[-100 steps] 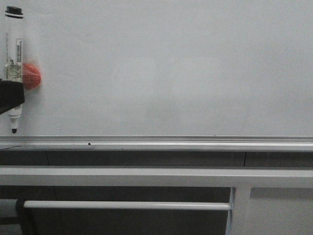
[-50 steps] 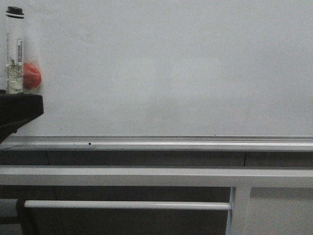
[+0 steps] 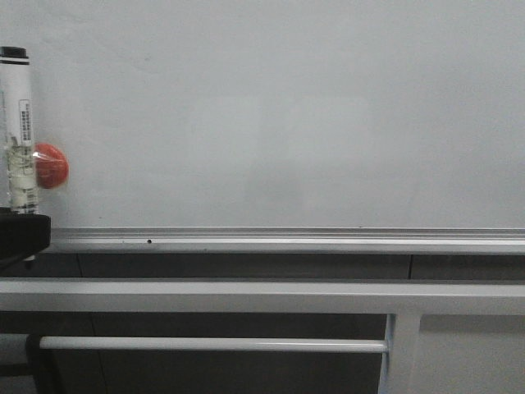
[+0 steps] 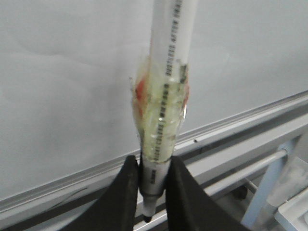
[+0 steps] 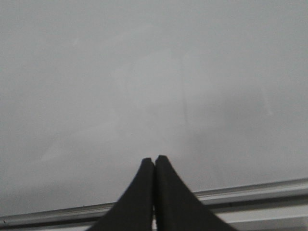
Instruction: Write number 1 on whiteboard
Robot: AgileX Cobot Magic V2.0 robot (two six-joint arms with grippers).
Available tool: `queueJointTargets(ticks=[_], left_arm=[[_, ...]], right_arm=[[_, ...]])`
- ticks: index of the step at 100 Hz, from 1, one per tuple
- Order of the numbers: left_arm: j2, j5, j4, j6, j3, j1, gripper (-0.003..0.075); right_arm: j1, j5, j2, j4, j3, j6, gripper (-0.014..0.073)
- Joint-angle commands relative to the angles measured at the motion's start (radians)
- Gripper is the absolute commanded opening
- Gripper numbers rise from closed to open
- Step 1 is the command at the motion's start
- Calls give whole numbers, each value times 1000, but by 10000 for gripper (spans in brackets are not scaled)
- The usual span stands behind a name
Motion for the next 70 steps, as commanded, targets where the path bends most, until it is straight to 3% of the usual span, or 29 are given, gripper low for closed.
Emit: queueJointTargets(ticks=[1, 13, 27, 48, 70], left_arm=[[-12, -249, 58, -5, -8, -3, -20], [-12, -244, 97, 20, -8, -3, -20], [-12, -244, 147, 102, -8, -3, -20], [-12, -161, 249, 102, -8, -3, -20], [-12, -78, 274, 124, -44, -3, -20]], right_arm=[[2, -15, 5, 34, -88, -221, -63], [2, 133, 78, 176, -199, -523, -63], [2, 302, 223, 350, -284, -685, -63], [34, 362, 383, 487, -342, -869, -63], [34, 491, 540, 497, -413, -902, -63]])
